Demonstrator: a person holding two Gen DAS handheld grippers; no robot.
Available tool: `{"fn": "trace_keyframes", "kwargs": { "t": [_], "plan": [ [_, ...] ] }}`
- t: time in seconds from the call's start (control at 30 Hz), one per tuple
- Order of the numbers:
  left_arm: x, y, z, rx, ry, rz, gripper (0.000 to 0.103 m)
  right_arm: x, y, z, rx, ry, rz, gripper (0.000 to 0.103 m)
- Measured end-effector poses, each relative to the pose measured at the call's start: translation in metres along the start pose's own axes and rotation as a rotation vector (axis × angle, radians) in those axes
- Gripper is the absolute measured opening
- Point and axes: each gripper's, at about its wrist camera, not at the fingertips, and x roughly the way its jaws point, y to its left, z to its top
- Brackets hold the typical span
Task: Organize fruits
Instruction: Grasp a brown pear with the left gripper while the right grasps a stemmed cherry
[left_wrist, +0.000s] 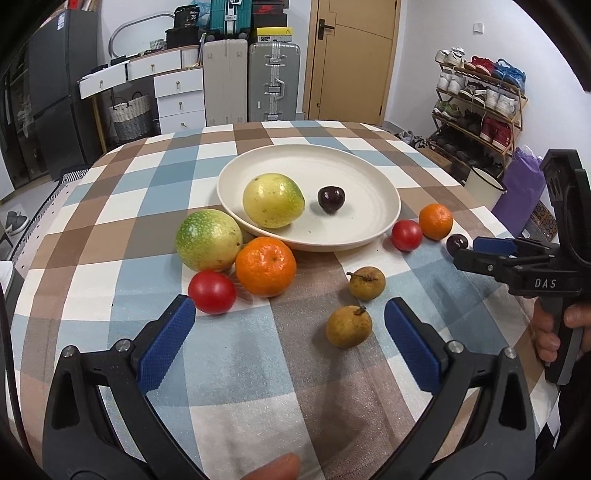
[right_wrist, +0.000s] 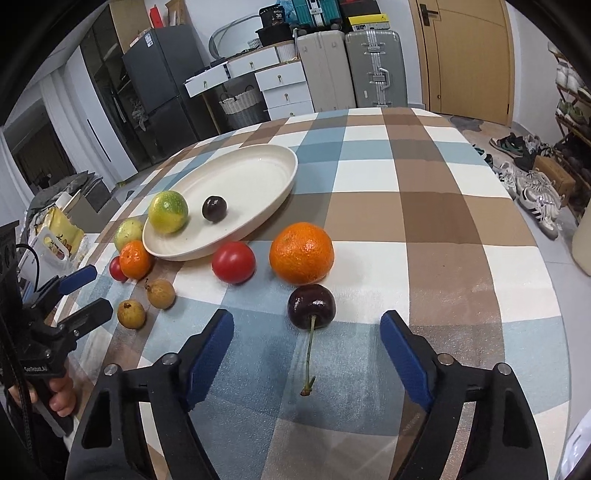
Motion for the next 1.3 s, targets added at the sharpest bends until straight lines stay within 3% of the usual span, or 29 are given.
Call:
{"fn": "trace_keyframes", "kwargs": {
  "t": [0.53,0.7,0.8,0.93,1.3],
  "plan": [
    [0.016,-0.015,-0.007,0.053,0.102,-0.089,0.1,0.008,0.012,0.003,-0.068,0.019,-0.028,0.07],
    [0.024,-0.011,-0.007,0.032,0.136,-0.102,0.088,0.009,0.014,0.004,-0.076,0.019,-0.027,0.066],
    [0.025,-0.012,-0.008,0.039,0.141,-0.103,0.081,0.008,0.015,0.004,-0.079,0.017,-0.027,0.054],
    [0.024,-0.014,-0.008,0.047,0.141,-0.113,0.072,0.008,0.012,0.005,-0.063,0.014,-0.022,0.053],
    [0.021,-0.014,-0.01,0.041,0.143,-0.19,0.026,0.008,0.009,0.005,-0.05,0.01,-0.021,0.046]
  ]
}}
